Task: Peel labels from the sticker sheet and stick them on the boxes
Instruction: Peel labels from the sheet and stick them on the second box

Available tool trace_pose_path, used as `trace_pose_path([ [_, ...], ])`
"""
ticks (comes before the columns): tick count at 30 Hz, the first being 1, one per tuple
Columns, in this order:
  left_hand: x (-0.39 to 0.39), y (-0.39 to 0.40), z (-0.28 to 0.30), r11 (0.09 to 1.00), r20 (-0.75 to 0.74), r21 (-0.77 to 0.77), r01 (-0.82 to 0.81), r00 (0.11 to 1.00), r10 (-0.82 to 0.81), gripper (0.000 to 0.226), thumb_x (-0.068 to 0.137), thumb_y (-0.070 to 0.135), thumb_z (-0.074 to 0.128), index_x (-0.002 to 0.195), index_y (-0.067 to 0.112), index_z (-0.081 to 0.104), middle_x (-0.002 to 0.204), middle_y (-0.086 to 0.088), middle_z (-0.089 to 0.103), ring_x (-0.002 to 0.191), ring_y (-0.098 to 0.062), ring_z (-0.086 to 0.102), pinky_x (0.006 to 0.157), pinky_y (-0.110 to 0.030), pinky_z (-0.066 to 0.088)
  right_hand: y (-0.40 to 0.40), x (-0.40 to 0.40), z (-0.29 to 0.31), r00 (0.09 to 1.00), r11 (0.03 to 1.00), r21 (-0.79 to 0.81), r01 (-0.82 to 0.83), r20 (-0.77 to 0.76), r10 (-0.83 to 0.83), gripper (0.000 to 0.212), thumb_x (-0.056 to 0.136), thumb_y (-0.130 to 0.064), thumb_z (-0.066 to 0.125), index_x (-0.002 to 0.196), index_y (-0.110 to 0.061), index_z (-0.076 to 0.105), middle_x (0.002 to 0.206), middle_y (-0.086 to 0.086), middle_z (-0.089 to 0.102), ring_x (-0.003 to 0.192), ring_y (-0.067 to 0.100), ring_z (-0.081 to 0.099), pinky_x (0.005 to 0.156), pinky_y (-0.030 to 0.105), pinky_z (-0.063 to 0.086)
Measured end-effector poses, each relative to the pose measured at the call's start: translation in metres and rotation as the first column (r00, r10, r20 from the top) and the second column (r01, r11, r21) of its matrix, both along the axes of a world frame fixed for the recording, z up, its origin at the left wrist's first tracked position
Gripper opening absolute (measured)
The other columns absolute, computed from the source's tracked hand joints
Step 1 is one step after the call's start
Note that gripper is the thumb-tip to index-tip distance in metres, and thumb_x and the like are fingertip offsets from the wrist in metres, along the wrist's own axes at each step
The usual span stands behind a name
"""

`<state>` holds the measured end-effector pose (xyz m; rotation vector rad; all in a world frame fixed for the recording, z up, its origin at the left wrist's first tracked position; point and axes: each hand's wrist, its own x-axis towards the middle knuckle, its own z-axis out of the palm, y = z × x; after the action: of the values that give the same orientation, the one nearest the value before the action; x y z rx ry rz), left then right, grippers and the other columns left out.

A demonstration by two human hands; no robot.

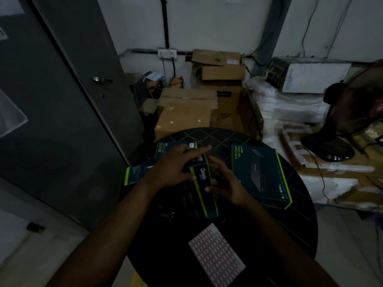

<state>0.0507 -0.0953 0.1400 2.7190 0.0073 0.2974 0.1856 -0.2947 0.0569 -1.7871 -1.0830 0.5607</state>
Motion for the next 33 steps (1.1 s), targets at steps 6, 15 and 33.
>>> trace_pose_path([
  [6,-0.043,0.044,0.003,0.845,0.201,-0.533,0.050,0.977,0.069,0.063,0.074,0.019,0.082,0.131,0.027,0.056,0.126,-0.005,0.053,0.120,-0.014,0.054,0.104,-0.029,0.043,-0.010,0.014,-0.001,0.955,0.983,-0.183,0.017,0.296,0.038,0.104,0.068,-0.060,0.080,0.152,-0.051,0.019,0.139,0.008,0.047,0.123,0.029,0.046,0.101,0.054,0.045],
  [15,-0.065,0.057,-0.068,0.971,-0.025,-0.160,-0.180,0.984,0.178,0.081,0.060,0.022,0.076,0.131,0.051,0.052,0.114,0.010,0.047,0.109,-0.014,0.052,0.090,-0.022,0.042,0.006,0.023,0.017,0.646,0.969,-0.248,0.019,0.742,0.177,0.075,0.075,-0.062,0.068,0.143,-0.058,0.036,0.107,-0.008,0.043,0.101,0.021,0.042,0.077,0.037,0.027],
  [33,-0.024,0.008,-0.080,0.945,-0.001,-0.324,-0.043,0.999,0.046,0.078,0.076,0.023,0.082,0.137,0.052,0.041,0.133,0.029,0.046,0.122,-0.011,0.047,0.104,-0.038,0.041,-0.017,0.026,0.024,0.657,0.960,-0.222,0.171,0.752,0.057,0.077,0.066,-0.062,0.069,0.136,-0.036,0.051,0.141,-0.005,0.055,0.121,0.026,0.054,0.090,0.043,0.043],
])
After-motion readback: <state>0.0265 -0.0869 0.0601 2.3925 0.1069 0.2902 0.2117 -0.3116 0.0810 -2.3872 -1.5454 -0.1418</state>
